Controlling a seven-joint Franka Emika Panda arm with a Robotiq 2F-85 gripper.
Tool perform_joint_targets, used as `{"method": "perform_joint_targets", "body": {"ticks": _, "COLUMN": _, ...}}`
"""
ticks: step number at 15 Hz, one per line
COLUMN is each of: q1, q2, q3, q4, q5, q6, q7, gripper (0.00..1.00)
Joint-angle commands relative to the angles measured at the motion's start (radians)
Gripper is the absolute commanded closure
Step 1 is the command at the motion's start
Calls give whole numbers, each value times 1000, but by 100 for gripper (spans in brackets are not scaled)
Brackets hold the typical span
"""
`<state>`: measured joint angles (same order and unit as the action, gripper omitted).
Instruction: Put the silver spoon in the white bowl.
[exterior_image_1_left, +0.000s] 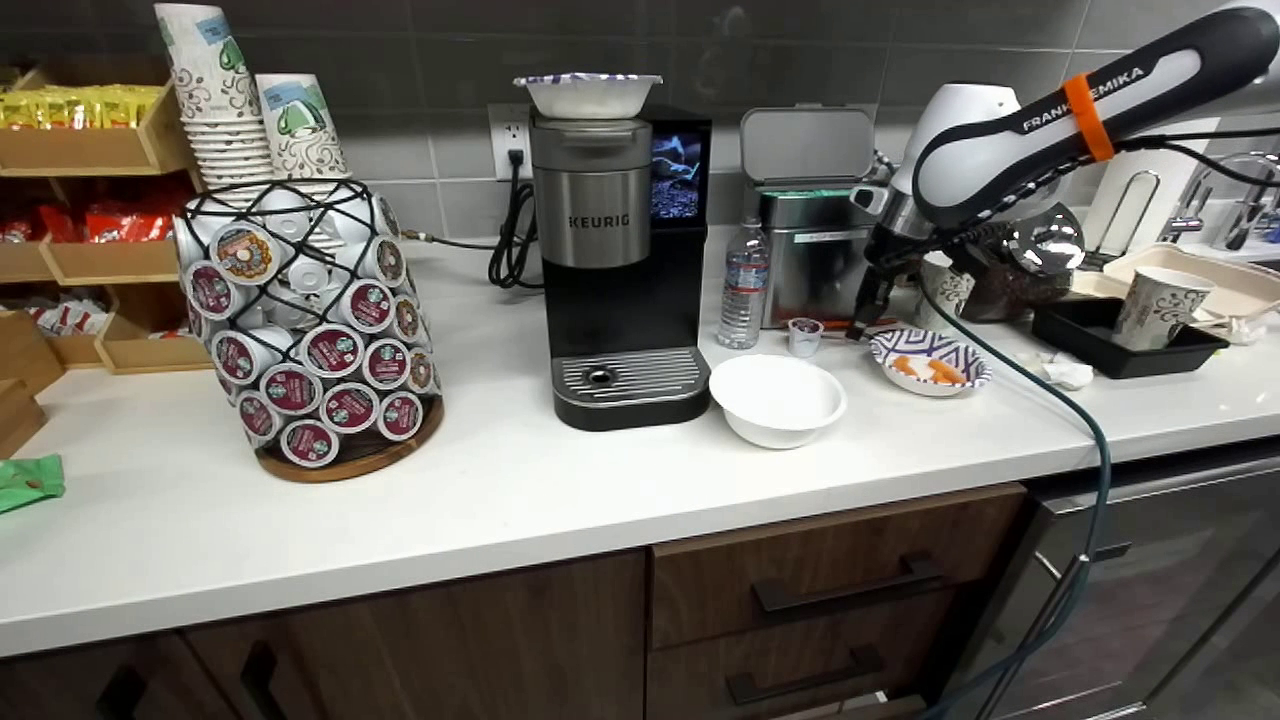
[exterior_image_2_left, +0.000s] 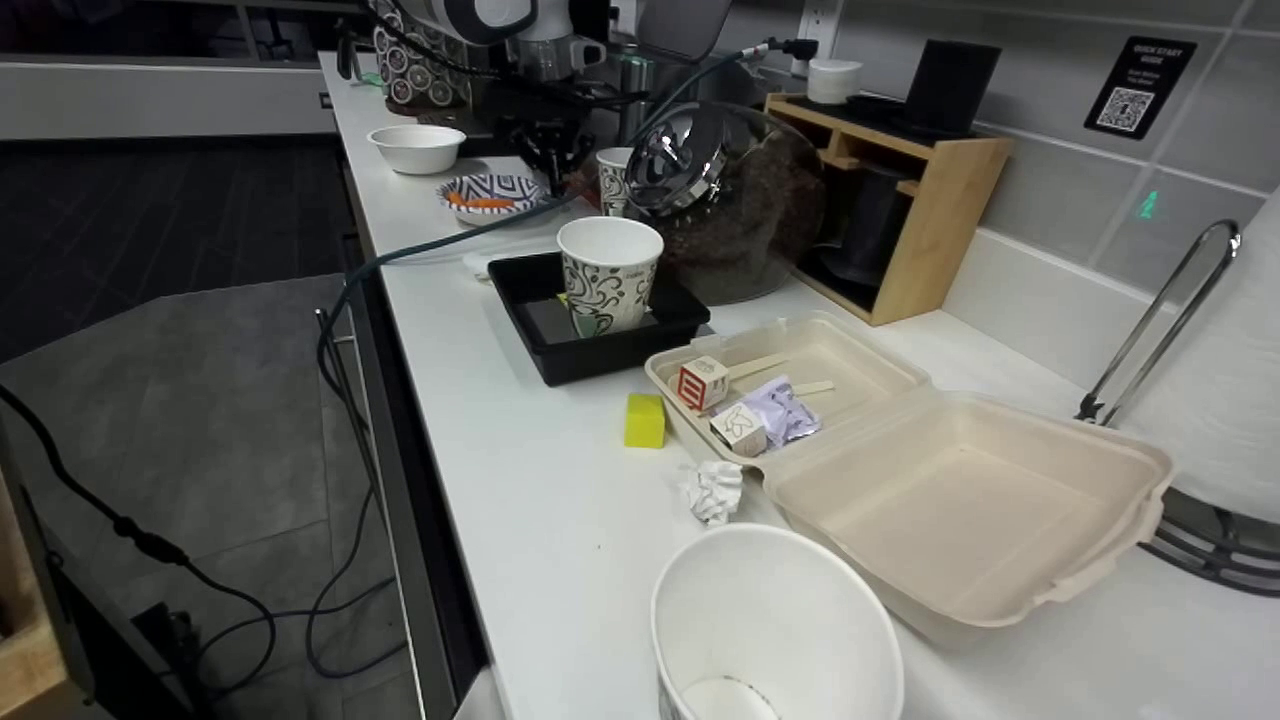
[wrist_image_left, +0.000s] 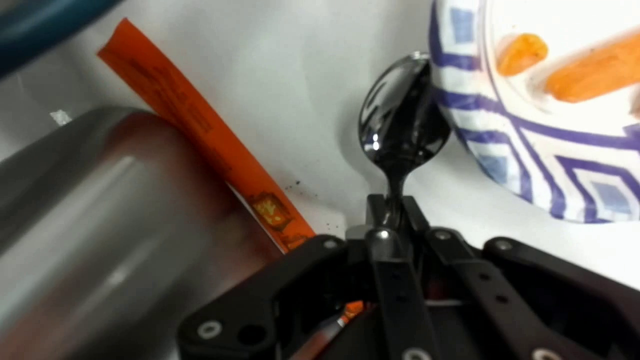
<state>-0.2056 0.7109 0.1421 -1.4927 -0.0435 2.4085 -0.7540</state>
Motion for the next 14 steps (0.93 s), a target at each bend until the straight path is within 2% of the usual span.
{"method": "perform_joint_targets", "body": {"ticks": 1, "q1": -11, "q2": -59, "q3": 12, "q4": -38, "q5": 1, "q6": -46, "q7": -136, "gripper": 98}}
{"method": "perform_joint_targets", "body": {"ticks": 5, "q1": -14, "q2": -82, "q3": 21, "q4": -40, "q5": 24, "q6": -45, "q7": -272, "gripper": 98}}
{"method": "perform_joint_targets", "body": {"ticks": 10, "q1": -14, "q2": -125, "q3": 7, "q4": -69, "q5": 24, "q6": -55, "q7": -362, "gripper": 98}}
{"method": "perform_joint_targets", "body": {"ticks": 12, "q1": -43, "q2": -181, "q3": 34, "q4": -139, "q5": 70, "q6": -19, "q7": -430, "gripper": 98}}
{"method": "perform_joint_targets", "body": {"ticks": 14, "q1": -76, "q2": -241, "q3": 84, "q4": -217, "q5": 185, "q6": 46, "q7": -501, "gripper": 98}}
